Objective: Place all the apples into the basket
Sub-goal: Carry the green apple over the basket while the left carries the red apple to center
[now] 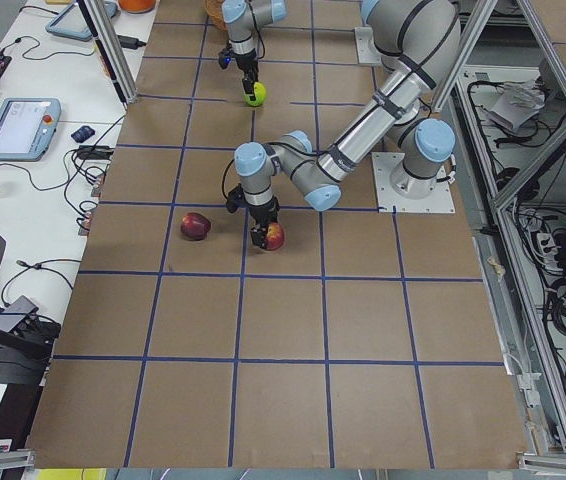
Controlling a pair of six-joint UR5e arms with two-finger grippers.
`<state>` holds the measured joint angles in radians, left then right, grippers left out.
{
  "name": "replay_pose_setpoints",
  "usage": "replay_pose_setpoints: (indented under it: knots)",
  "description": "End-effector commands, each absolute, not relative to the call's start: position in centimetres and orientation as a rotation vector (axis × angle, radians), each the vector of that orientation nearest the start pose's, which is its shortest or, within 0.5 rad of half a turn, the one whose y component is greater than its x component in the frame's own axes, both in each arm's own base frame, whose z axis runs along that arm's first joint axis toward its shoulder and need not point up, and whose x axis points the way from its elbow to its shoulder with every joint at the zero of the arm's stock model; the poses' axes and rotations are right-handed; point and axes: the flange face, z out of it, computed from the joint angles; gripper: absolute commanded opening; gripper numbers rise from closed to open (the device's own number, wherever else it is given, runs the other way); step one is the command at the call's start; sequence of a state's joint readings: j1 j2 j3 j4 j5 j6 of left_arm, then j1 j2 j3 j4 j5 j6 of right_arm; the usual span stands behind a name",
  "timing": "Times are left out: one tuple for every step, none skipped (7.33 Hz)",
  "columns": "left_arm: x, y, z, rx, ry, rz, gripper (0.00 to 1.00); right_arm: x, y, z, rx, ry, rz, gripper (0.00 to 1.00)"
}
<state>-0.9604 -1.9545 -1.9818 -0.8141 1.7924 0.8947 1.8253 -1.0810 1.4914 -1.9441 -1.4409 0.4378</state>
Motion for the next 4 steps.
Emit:
replay_pose_setpoints:
  knots:
    - [19.8,-50.5,19.3,0.361,2.973,0.267,0.19,14.1,-63.9,35.6,0.584,3.026,0.016,0.00]
    - [16.4,-51.7,21.0,0.289,3.033,0.272,0.19,6.8,-64.7,36.2,0.529,3.070,0.014,0.00]
    - [12.5,-53.0,23.3,0.203,3.046,0.288,0.19,-1.9,-65.1,36.2,0.501,3.158,0.004,0.00]
    - [7.3,-54.0,25.1,0.117,3.042,0.280,0.19,-10.6,-64.6,34.7,0.355,3.193,0.049,0.00]
